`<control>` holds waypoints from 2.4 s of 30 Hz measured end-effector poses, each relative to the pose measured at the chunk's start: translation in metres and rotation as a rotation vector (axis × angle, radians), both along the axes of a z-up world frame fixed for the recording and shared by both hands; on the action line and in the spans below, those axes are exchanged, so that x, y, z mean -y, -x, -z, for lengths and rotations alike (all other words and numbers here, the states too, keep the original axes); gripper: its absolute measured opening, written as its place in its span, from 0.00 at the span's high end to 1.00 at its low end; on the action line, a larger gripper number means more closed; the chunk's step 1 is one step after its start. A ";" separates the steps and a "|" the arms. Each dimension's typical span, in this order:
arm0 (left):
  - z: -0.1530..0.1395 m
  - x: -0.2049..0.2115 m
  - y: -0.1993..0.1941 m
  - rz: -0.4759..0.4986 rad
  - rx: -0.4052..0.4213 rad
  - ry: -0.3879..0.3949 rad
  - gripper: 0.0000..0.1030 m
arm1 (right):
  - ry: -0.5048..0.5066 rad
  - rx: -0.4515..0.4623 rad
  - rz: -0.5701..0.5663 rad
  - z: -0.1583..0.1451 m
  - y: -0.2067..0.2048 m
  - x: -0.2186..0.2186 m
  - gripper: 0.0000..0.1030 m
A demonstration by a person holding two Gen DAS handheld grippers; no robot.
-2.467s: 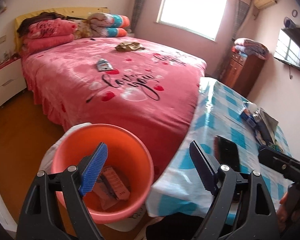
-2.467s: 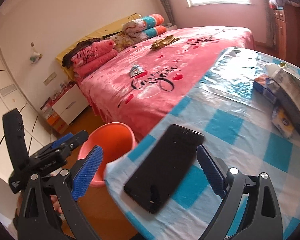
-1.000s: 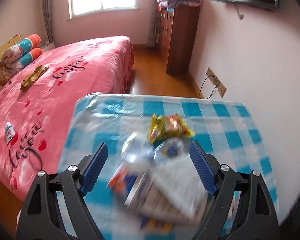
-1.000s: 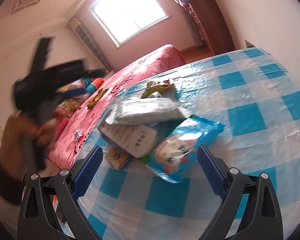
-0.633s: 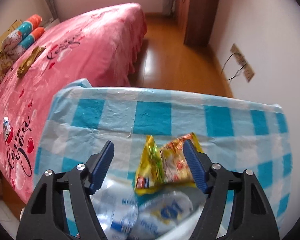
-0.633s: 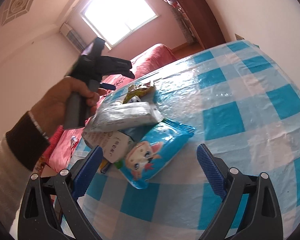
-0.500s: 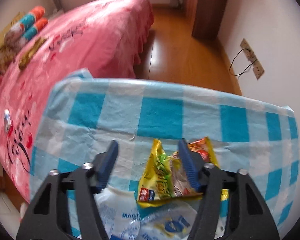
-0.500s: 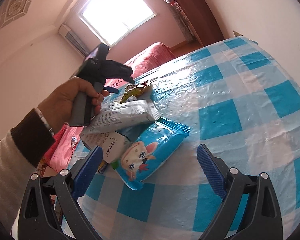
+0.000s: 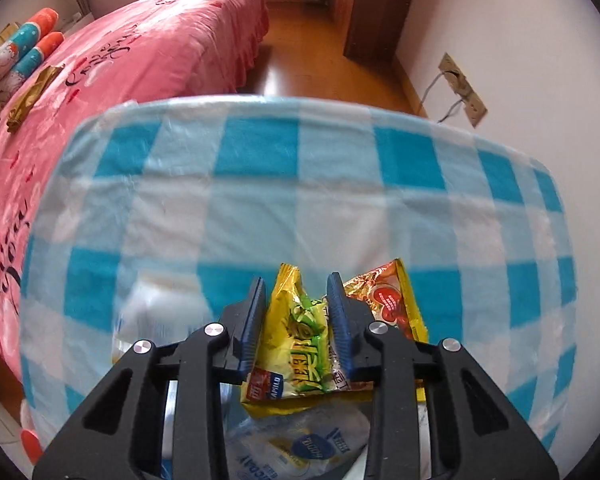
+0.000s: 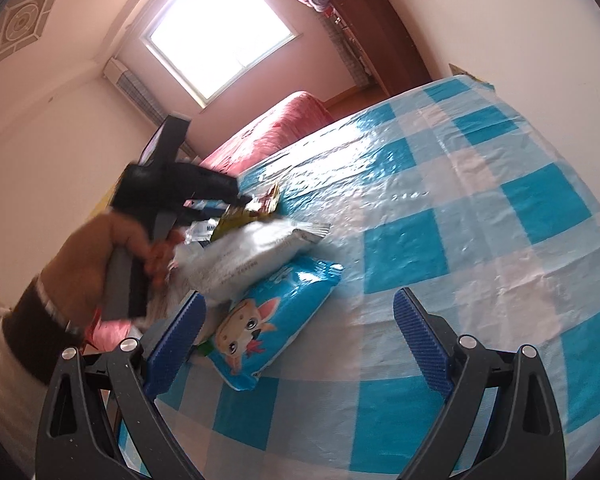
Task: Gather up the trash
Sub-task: 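Grasp the yellow snack wrappers with the left gripper, then grasp the blue Vinda tissue pack with the left gripper, then carry the tissue pack with the left gripper toward the orange bucket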
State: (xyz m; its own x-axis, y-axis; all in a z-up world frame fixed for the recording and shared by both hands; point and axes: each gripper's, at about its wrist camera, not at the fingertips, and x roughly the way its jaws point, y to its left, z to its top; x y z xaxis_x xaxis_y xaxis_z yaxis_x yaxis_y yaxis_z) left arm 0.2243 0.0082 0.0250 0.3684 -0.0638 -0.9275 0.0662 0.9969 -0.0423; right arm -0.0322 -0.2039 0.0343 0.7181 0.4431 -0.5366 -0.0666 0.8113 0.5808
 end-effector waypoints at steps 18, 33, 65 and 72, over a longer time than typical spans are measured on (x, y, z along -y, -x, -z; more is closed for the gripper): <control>0.003 0.009 0.134 0.102 -0.006 0.117 0.68 | -0.008 -0.021 0.036 0.005 0.004 0.021 0.09; -0.056 -0.067 0.149 0.036 0.242 0.026 0.33 | -0.011 -0.020 0.024 0.005 0.003 0.020 0.09; -0.011 -0.105 0.105 -0.148 0.085 0.012 0.49 | 0.000 -0.010 -0.010 0.003 0.001 0.014 0.09; -0.040 -0.105 0.134 -0.122 0.175 0.045 0.49 | 0.016 -0.008 -0.011 0.003 0.001 0.012 0.09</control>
